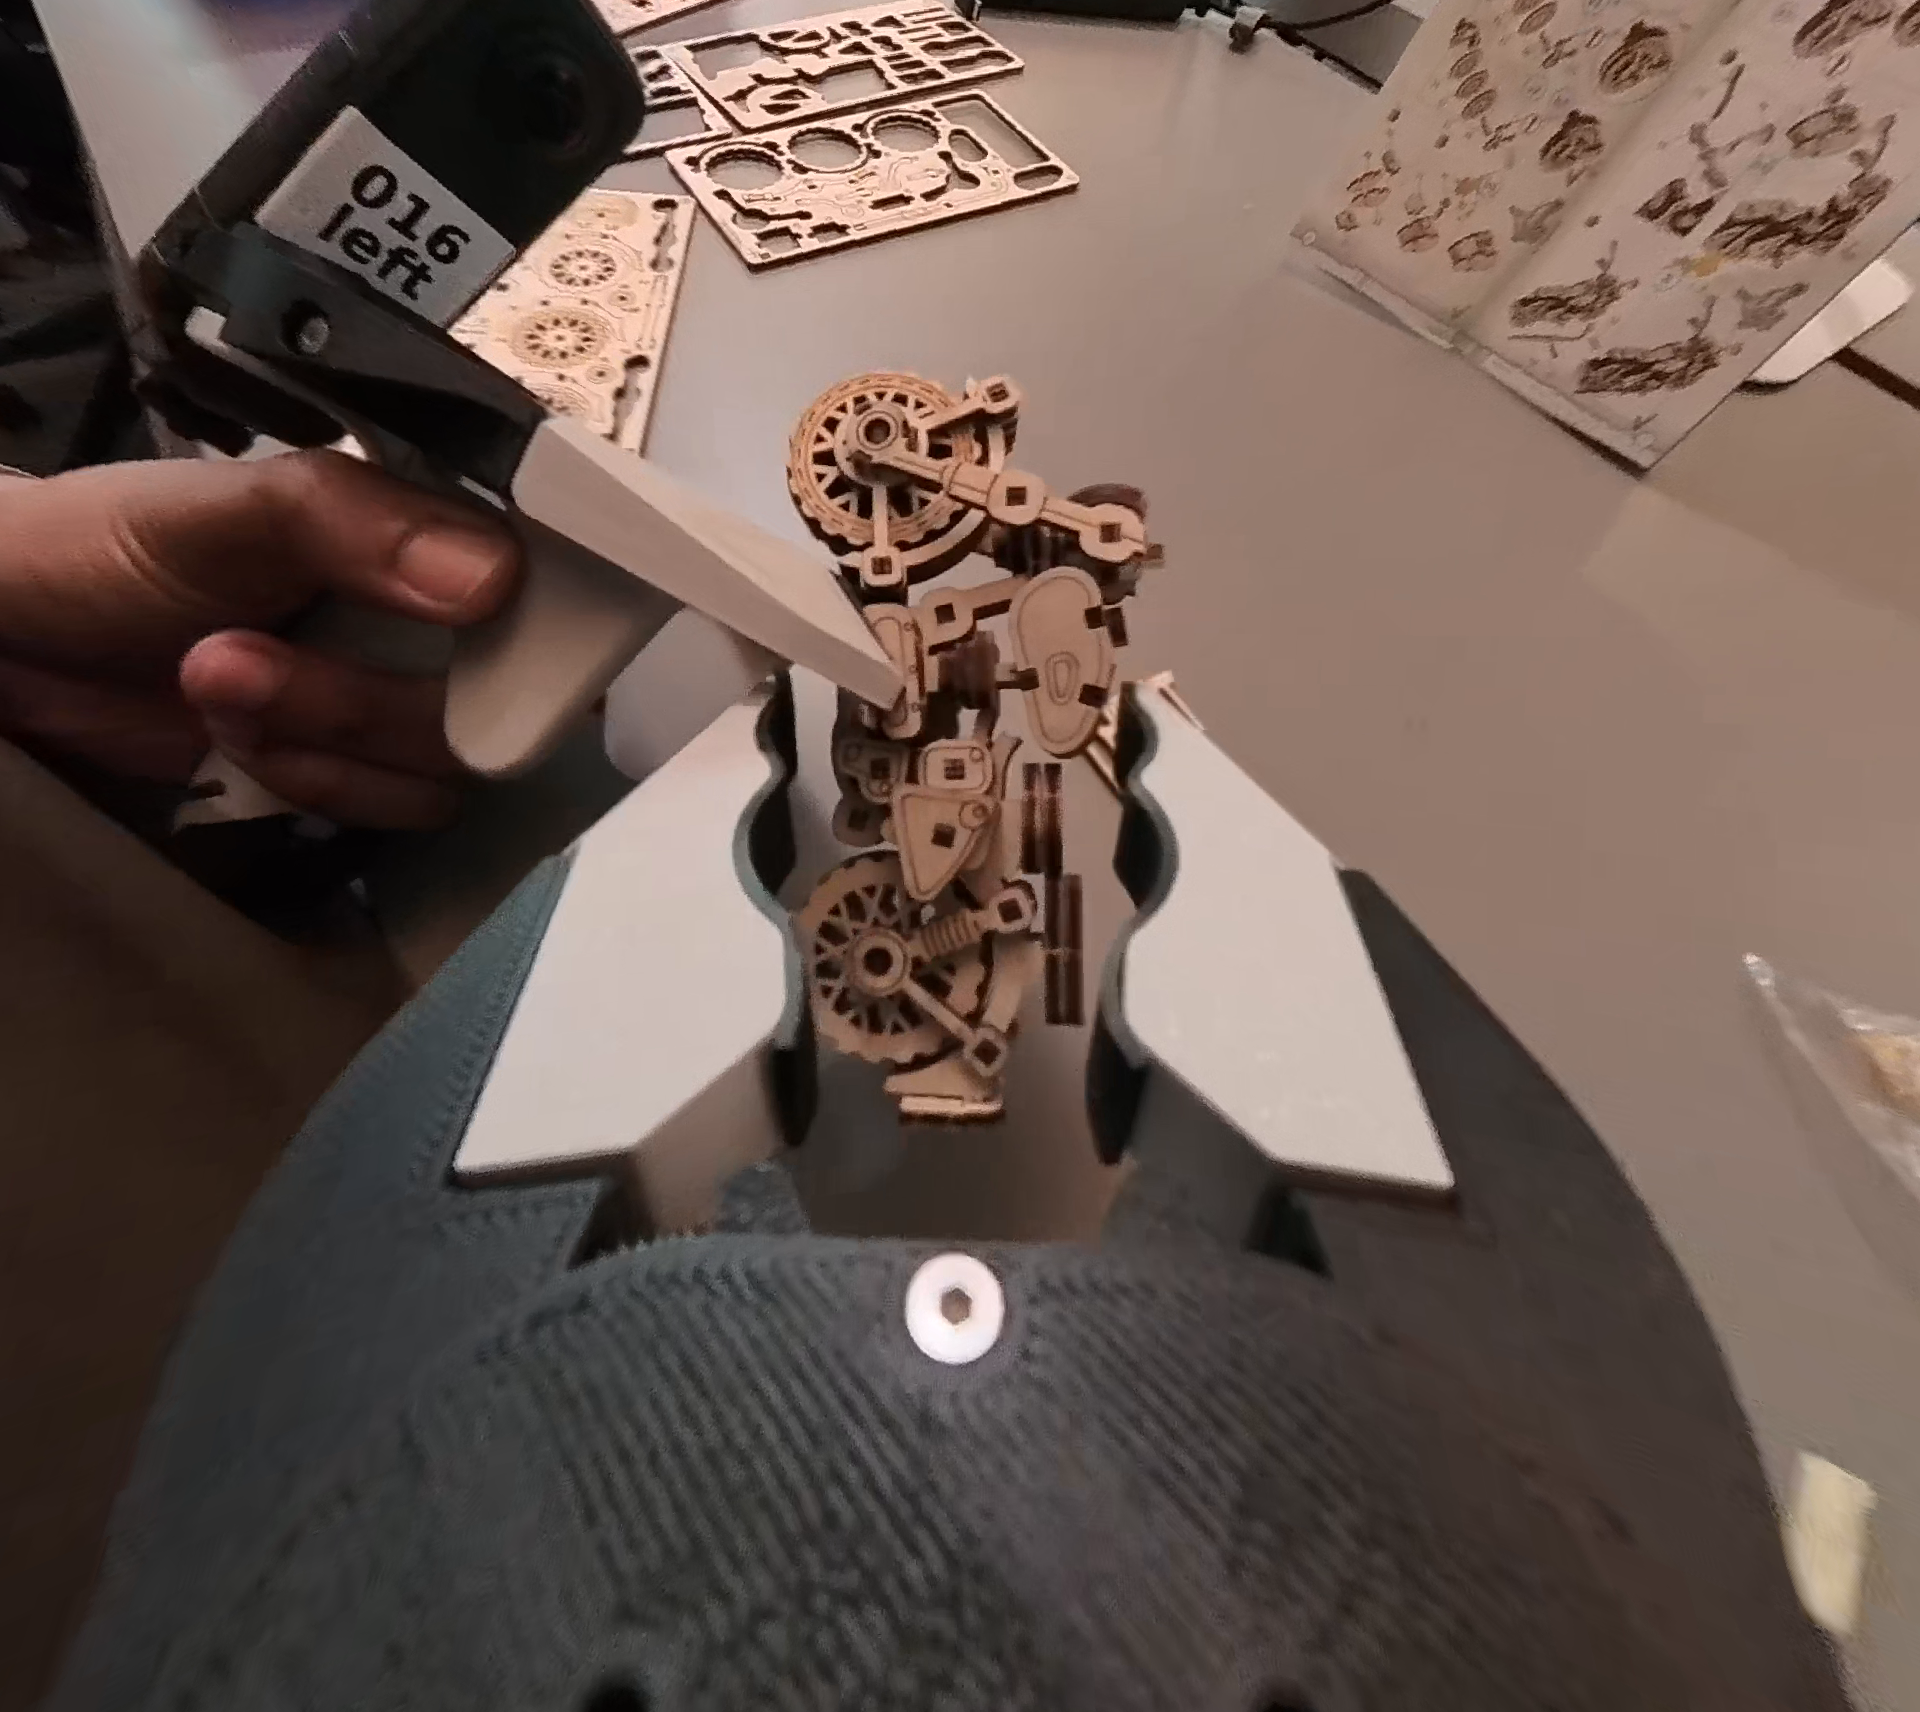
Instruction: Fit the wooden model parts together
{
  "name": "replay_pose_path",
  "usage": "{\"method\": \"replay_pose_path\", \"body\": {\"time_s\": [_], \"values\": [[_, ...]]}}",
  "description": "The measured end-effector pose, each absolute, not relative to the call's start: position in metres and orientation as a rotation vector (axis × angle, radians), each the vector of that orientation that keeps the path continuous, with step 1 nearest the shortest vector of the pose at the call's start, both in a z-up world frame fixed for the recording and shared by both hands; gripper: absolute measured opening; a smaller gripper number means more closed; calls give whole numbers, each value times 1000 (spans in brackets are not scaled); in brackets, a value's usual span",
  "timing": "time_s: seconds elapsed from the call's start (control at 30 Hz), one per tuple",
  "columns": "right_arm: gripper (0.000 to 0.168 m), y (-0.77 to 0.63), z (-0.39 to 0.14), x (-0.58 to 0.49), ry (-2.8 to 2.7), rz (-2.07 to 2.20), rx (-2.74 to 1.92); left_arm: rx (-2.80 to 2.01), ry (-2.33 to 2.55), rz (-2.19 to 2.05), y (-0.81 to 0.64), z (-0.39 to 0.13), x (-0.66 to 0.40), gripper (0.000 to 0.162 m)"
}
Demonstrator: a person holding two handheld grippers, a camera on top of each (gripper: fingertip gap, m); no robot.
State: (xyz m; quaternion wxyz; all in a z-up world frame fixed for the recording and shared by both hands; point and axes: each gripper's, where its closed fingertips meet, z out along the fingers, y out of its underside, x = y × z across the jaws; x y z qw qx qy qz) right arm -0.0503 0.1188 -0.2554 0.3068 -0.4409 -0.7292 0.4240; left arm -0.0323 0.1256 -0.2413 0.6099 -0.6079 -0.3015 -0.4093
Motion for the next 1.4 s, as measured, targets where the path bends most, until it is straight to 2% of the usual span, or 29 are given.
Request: {"method": "replay_pose_path", "body": {"time_s": [0.17,1.4], "values": [[52,121,-255,-51,-1917,1115,-1186,-1411,-691,-945,126,-242,-31,25],[50,124,-262,-51,-1911,1048,-1236,-1452,-721,-905,128,-248,-32,25]]}}
